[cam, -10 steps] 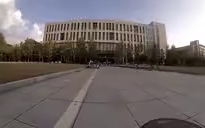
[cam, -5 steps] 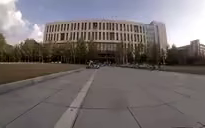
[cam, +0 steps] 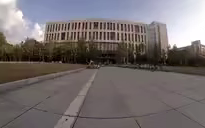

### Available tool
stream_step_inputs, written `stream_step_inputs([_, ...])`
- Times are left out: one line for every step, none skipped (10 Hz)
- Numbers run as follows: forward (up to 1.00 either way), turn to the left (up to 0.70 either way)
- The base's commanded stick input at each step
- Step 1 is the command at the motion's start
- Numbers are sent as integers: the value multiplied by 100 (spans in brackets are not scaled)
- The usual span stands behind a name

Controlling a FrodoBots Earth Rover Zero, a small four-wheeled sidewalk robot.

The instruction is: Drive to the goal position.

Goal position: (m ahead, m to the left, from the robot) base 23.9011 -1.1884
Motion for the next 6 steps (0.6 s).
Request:
stream_step_inputs([70,0])
stream_step_inputs([70,0])
stream_step_inputs([70,0])
stream_step_inputs([70,0])
stream_step_inputs([70,0])
stream_step_inputs([70,0])
